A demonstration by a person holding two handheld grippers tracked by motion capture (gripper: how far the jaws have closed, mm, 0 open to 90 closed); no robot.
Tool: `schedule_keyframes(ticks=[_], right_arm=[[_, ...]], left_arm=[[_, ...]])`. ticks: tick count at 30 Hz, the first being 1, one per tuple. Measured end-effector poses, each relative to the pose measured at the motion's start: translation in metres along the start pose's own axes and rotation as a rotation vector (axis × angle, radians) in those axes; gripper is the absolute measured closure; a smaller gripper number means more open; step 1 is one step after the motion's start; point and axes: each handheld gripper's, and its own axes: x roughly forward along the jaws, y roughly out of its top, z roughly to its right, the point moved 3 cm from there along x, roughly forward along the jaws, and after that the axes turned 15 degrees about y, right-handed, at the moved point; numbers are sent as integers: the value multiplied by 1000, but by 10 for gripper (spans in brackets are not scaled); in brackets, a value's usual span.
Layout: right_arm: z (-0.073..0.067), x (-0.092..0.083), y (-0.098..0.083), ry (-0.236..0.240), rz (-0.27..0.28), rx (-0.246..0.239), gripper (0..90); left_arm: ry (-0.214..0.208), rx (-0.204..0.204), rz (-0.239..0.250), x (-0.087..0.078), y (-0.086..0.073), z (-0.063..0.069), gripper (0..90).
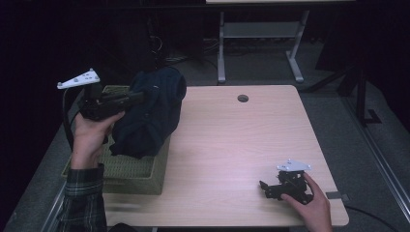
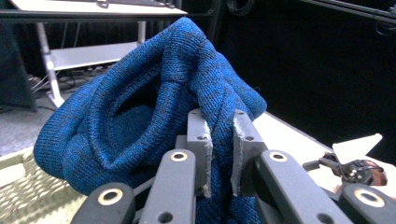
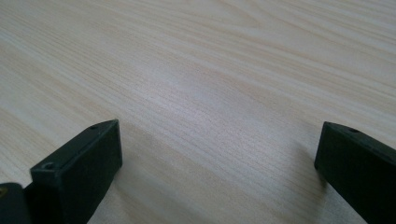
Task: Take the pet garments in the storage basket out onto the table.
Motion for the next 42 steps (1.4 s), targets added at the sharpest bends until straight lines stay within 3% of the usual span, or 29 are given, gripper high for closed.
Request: schedule_keyframes(ticks=[11, 26, 42], right_arm=[[0, 0, 0, 0, -1, -2, 4], [0, 0, 0, -1, -2, -2, 5], [0, 0, 0, 1, -3, -3, 4]], left_arm=[[-73, 31, 35, 20, 24, 30, 804], [-170, 56, 24, 63, 37, 72, 804], [-266, 65, -34, 122, 21, 109, 804]])
